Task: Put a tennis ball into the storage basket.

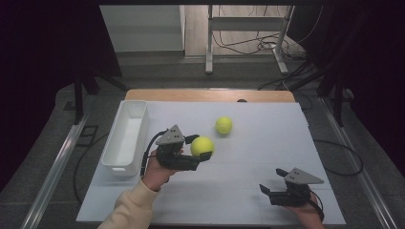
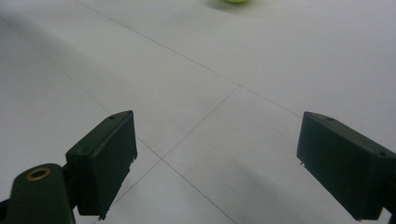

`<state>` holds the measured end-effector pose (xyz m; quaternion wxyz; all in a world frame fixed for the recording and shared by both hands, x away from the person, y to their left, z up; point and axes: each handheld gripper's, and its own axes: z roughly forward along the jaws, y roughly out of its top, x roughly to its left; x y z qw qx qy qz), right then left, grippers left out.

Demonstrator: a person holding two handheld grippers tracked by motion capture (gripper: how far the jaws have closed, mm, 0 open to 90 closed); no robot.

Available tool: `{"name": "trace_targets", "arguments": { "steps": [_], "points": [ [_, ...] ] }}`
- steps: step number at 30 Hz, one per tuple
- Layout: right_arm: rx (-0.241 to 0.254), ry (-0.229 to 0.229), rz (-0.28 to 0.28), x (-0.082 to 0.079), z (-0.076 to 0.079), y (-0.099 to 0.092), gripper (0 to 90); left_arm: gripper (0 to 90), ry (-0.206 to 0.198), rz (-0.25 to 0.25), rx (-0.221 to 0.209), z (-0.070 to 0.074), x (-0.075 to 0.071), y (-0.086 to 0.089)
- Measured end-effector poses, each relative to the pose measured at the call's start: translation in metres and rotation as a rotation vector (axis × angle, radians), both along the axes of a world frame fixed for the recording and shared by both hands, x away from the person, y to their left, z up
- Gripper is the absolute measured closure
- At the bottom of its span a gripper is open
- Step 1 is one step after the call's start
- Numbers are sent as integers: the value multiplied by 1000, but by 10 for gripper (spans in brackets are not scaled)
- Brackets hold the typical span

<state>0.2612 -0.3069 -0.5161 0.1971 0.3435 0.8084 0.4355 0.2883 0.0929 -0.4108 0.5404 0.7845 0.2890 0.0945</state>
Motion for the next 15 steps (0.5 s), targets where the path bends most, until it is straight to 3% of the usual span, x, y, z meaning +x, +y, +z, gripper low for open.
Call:
{"name": "trace_targets", "arguments": {
  "steps": [15],
  "points": [
    [-2,-3,0,0,0,0,126,264,-30,30,-12,8,-1,11]
  ]
}}
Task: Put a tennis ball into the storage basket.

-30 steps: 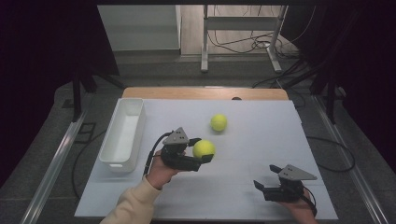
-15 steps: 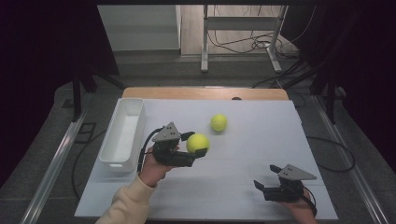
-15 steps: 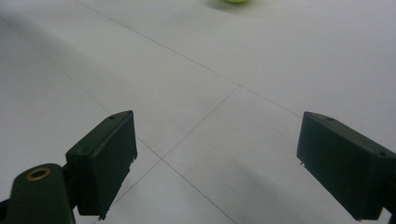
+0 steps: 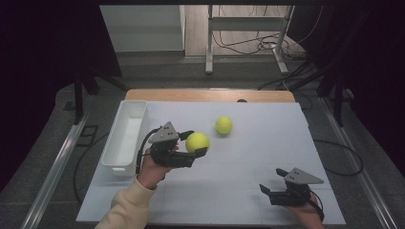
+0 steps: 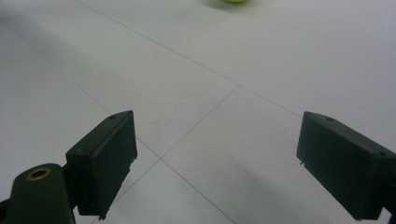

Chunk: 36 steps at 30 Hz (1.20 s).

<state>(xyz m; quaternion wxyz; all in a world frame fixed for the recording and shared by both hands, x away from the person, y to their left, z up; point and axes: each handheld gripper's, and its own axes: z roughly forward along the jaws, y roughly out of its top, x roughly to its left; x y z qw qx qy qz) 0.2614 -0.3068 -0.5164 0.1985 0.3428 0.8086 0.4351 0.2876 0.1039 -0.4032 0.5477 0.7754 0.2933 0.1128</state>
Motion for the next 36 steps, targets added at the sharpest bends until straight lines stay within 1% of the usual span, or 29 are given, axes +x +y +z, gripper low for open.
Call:
{"name": "trace_targets", "arguments": {
  "steps": [12,20,36],
  "points": [
    [0,0,-1,0,0,0,126,264,-23,49,3,3,3,12],
    [1,0,-2,0,0,0,126,264,-27,84,0,3,6,21],
    [-2,1,-5,0,0,-1,126,263,-25,131,0,3,12,36]
  ]
}}
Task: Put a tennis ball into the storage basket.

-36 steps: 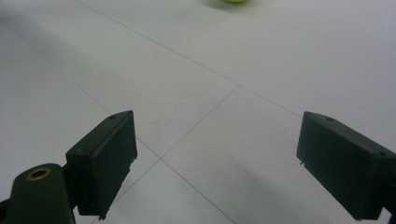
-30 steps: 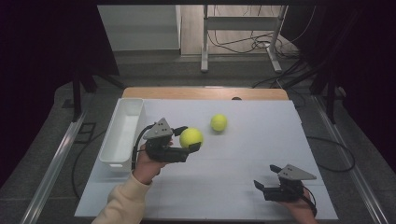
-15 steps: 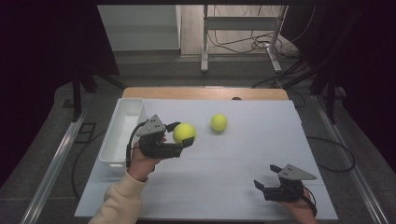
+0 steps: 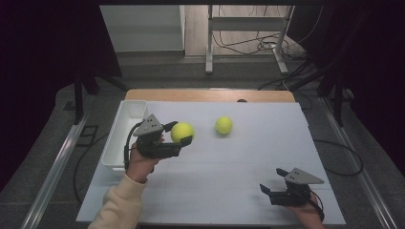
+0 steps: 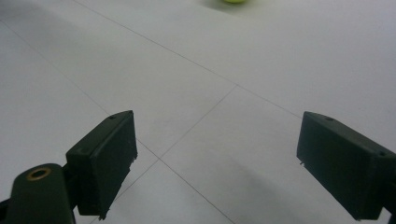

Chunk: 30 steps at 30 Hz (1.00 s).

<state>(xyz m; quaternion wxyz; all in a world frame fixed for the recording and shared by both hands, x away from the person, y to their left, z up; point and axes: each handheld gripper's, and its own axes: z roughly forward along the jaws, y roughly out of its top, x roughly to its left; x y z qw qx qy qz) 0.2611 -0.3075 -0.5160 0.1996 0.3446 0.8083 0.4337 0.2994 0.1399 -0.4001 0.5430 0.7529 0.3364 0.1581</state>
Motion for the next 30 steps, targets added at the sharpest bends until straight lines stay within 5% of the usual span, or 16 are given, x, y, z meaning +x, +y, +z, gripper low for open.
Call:
{"name": "trace_targets", "arguments": {
  "steps": [30],
  "points": [
    [-1,-1,1,0,-1,1,126,264,17,114,-7,-4,12,33]
  ]
}}
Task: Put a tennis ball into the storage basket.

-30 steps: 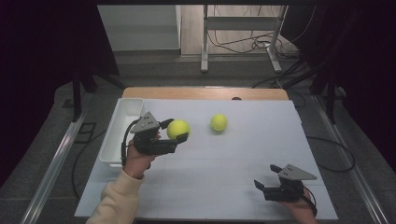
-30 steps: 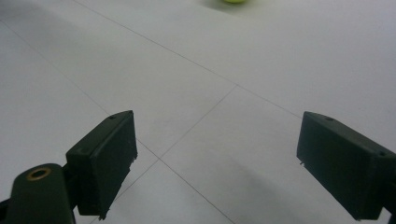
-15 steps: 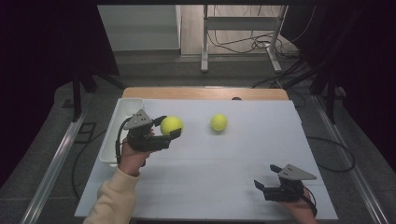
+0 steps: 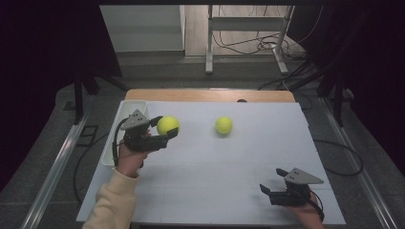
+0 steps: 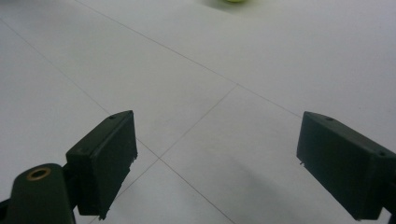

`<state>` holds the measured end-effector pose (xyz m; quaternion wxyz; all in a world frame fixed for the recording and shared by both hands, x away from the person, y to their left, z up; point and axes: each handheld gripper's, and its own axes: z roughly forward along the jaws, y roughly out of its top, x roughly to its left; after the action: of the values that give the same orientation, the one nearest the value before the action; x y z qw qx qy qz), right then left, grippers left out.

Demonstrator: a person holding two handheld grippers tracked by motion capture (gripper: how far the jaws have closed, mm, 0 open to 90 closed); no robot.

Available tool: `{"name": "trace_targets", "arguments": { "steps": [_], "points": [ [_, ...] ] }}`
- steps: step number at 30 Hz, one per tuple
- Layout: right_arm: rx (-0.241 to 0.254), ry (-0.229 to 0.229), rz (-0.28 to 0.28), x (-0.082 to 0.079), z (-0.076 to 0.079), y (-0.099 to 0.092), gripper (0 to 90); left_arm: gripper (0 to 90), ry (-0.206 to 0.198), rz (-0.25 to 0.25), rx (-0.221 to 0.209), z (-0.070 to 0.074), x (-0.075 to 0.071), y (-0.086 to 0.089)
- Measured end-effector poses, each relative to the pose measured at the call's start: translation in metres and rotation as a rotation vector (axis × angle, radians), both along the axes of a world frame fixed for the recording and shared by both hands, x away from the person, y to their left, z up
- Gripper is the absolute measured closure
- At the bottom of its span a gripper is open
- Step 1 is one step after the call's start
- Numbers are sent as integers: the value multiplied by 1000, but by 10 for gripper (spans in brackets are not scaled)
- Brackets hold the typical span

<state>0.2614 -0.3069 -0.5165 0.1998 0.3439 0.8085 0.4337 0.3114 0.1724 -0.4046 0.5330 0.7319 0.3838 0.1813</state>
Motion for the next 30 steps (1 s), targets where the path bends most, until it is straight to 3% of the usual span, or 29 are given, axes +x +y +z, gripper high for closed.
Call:
{"name": "trace_targets", "arguments": {
  "steps": [30],
  "points": [
    [0,0,-1,0,0,0,128,263,20,116,-5,-5,8,35]
  ]
}}
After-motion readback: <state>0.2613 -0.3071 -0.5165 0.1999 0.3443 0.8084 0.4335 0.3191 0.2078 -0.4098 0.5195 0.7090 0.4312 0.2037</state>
